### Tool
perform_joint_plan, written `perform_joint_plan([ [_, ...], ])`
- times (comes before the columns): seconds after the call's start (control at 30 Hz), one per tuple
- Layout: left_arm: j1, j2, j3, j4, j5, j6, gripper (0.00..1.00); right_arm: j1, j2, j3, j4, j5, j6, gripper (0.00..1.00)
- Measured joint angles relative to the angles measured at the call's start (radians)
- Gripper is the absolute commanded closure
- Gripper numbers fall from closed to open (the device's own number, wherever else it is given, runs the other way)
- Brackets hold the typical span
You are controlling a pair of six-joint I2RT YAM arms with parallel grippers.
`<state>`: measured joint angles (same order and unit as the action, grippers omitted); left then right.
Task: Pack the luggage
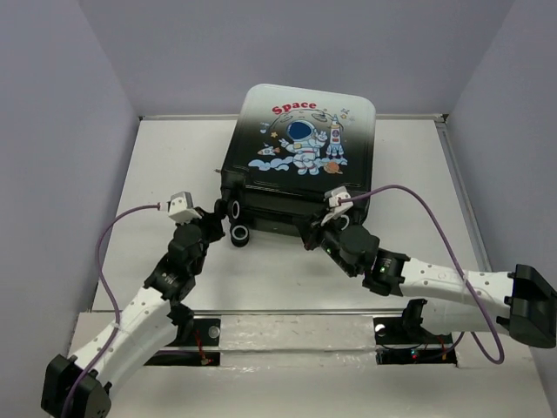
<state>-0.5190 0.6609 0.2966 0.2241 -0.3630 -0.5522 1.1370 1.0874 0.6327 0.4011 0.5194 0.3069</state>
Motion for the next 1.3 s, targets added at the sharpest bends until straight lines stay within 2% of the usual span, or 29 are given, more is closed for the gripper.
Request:
perform_joint_plan([
  [0.13, 0.011, -0.140, -0.002, 0.005, -0.038, -0.001, 0.94, -0.027, 0.004, -0.007, -0.021, 0.003, 0.000, 0.93],
  [0.23, 0.012, -0.146, -0.002, 0.051, -0.010, -0.001, 0.94, -0.034, 0.009, -0.006, -0.032, -0.014, 0.000, 0.90],
  [0.27, 0.013, -0.125, -0.002, 0.060, 0.003, -0.001, 0.94, -0.034, 0.014, -0.004, -0.034, -0.029, 0.000, 0.82],
  [0.3, 0.012, -0.097, -0.002, 0.068, 0.020, -0.003, 0.94, -0.035, 0.028, 0.007, -0.041, -0.051, 0.002, 0.64],
  [0.4, -0.008, -0.021, -0.002, 0.084, 0.055, -0.008, 0.94, -0.032, 0.082, 0.056, -0.056, -0.100, 0.008, 0.38],
  [0.43, -0.011, -0.015, -0.002, 0.073, 0.053, -0.011, 0.94, -0.025, 0.116, 0.085, -0.058, -0.117, 0.011, 0.35],
  [0.6, -0.014, -0.134, -0.012, 0.025, 0.002, -0.028, 0.53, -0.007, 0.208, 0.149, -0.058, -0.168, 0.012, 0.18],
  [0.67, -0.011, -0.177, -0.012, -0.002, -0.017, -0.025, 0.48, -0.005, 0.224, 0.158, -0.063, -0.183, 0.011, 0.15],
  [0.7, -0.010, -0.189, -0.012, -0.018, -0.029, -0.027, 0.41, -0.005, 0.230, 0.164, -0.068, -0.191, 0.011, 0.13],
  [0.8, -0.009, -0.211, -0.013, -0.060, -0.051, -0.034, 0.36, -0.005, 0.247, 0.194, -0.087, -0.211, 0.011, 0.13],
  [0.97, -0.009, -0.186, -0.003, -0.080, -0.070, -0.060, 0.35, -0.005, 0.254, 0.226, -0.089, -0.228, 0.014, 0.10],
  [1.1, 0.000, -0.042, 0.077, -0.074, -0.047, -0.071, 0.35, -0.005, 0.269, 0.248, -0.099, -0.235, 0.015, 0.08],
  [1.2, 0.013, 0.063, 0.124, -0.039, -0.024, -0.070, 0.39, -0.005, 0.275, 0.253, -0.109, -0.241, 0.019, 0.07],
  [1.3, 0.018, 0.108, 0.135, -0.008, 0.012, -0.072, 0.40, -0.005, 0.275, 0.253, -0.118, -0.240, 0.023, 0.06],
])
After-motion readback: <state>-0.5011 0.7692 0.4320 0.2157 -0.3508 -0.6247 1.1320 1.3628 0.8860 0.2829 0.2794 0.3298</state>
